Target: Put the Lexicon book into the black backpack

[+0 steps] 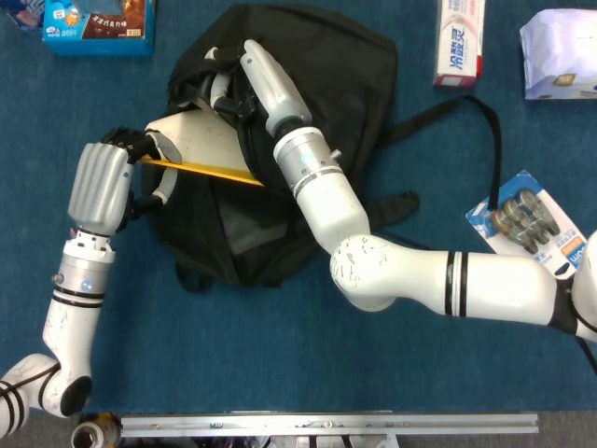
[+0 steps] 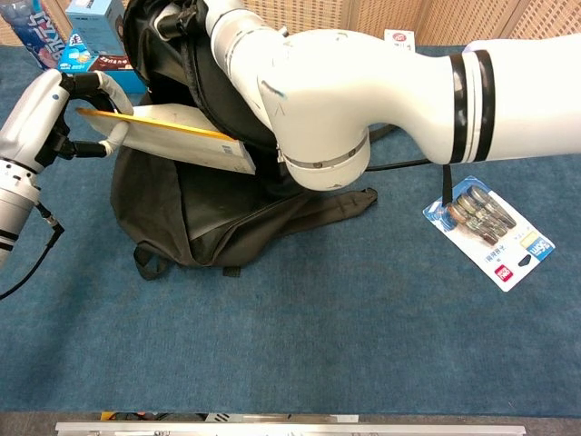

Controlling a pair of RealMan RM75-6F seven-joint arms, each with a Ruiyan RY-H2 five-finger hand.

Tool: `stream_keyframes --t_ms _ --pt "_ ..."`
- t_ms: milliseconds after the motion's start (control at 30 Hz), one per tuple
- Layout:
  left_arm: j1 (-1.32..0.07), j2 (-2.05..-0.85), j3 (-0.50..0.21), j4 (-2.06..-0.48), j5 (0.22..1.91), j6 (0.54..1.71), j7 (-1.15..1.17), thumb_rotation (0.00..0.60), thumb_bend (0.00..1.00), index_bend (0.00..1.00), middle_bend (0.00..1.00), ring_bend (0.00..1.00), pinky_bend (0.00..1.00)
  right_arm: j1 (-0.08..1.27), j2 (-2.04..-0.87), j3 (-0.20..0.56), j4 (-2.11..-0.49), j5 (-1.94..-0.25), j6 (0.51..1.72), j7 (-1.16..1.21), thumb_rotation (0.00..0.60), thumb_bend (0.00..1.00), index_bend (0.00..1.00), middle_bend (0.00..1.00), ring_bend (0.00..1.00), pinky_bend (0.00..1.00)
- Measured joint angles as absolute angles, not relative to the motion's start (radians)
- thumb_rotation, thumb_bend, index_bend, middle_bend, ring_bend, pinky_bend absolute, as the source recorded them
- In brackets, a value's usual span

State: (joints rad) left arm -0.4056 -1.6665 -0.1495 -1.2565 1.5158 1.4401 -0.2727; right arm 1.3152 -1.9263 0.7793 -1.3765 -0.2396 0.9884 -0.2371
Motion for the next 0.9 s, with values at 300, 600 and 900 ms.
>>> stream_keyframes --t_ms 300,600,900 --pt "-0.398 -1.686 -0.137 -1.324 1.511 1.446 -0.151 0.600 0.40 0.69 0.58 0.52 0.41 1.331 -1.929 0.774 -1.359 -0.223 0.991 -0.228 0.600 0.86 0.73 0.61 0.64 0.92" --pt "-0.415 -1.729 -0.123 -1.335 1.497 1.391 -0.050 0.600 0.40 0.68 0.58 0.51 0.42 1.337 -1.931 0.769 -1.359 -0.221 1.000 -0.218 0.600 0.86 0.73 0.61 0.64 0.92" --pt "-0.412 -1.757 -0.125 -1.325 1.476 1.386 0.031 0.600 0.35 0.18 0.14 0.13 0.35 1.332 -1.921 0.763 -1.367 -0.213 0.996 -0.218 0.600 0.86 0.73 0.61 0.64 0.92"
